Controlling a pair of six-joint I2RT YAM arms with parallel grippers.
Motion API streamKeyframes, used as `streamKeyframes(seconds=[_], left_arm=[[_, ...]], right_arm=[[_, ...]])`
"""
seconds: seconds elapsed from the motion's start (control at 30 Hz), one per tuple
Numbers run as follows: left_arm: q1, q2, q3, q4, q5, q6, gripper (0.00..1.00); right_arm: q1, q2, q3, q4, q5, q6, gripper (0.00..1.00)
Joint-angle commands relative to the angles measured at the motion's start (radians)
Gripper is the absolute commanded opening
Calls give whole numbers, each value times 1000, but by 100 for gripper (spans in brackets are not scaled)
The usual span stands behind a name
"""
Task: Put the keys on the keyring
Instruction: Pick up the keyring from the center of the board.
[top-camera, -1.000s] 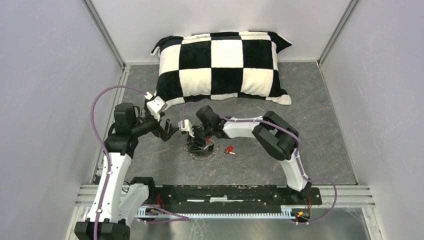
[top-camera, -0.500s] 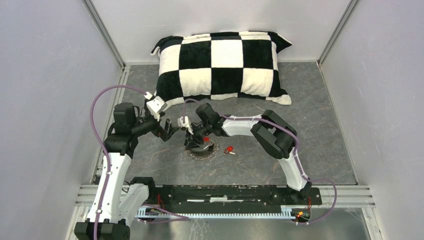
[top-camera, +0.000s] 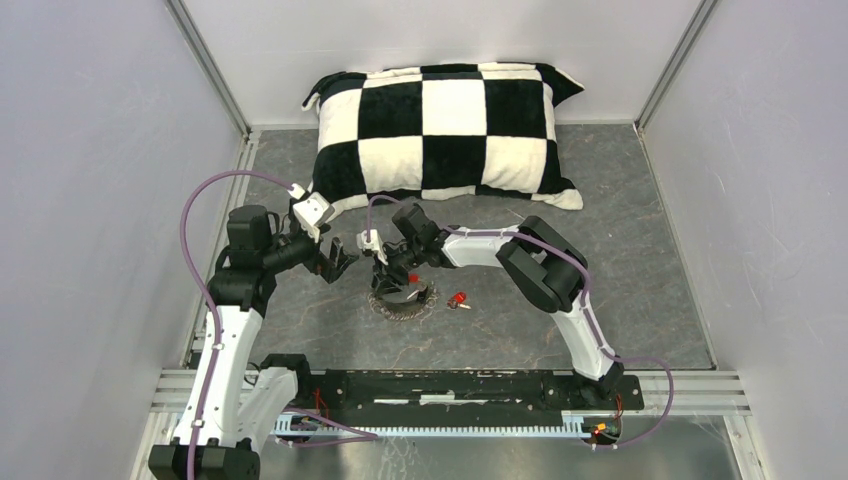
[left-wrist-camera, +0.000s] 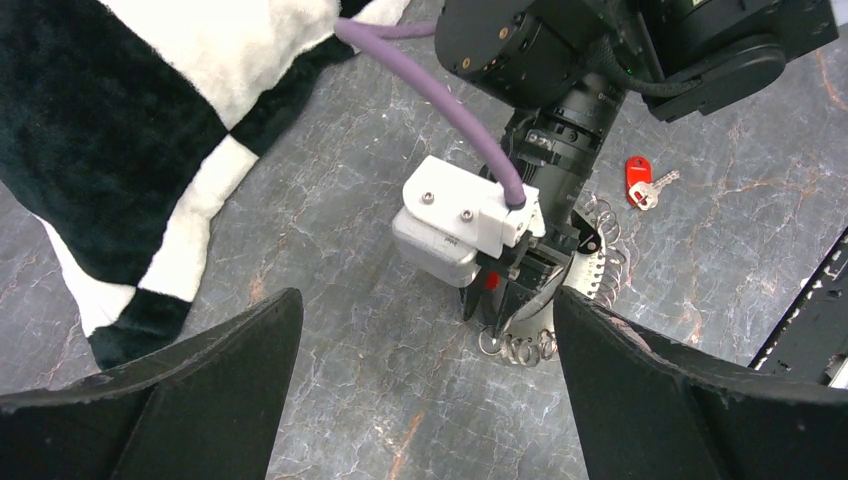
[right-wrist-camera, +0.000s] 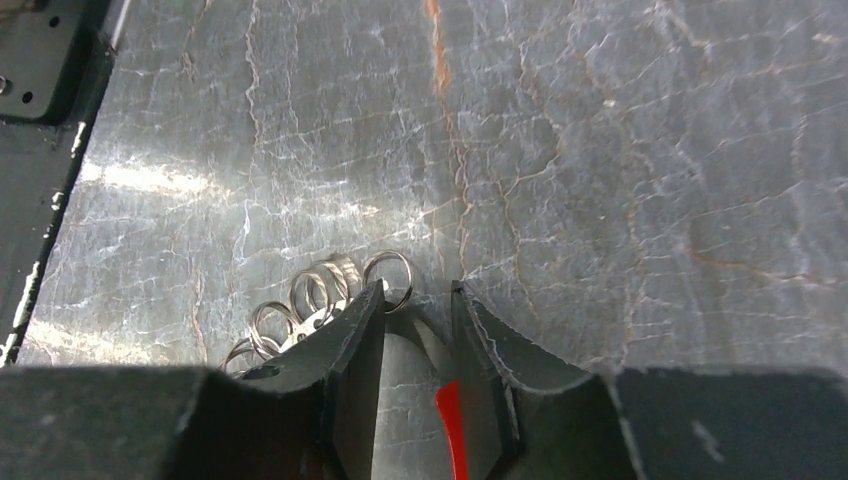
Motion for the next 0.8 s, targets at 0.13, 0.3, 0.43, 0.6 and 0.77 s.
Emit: streamKeyframes(seconds=[0.13,0.3,0.43,0.6,0.77], left_arm=[[-1,-16,42,4,21,-12,100],[-1,-16,41,-4,16,1,100],[-1,-16,45,-5,16,2,100],[-3,-18,45,3,16,-1,100],[-3,-21,50,-7,-1,16,100]], right_arm=[[22,33,38,-22,-6,-18,37],[25,27,25,-25,-10,-24,33],[26,-13,-18,-17,13,-35,29],[26,-17,1,-25,13,-31,17],[28,-16,-4,-21,-2,-24,0]])
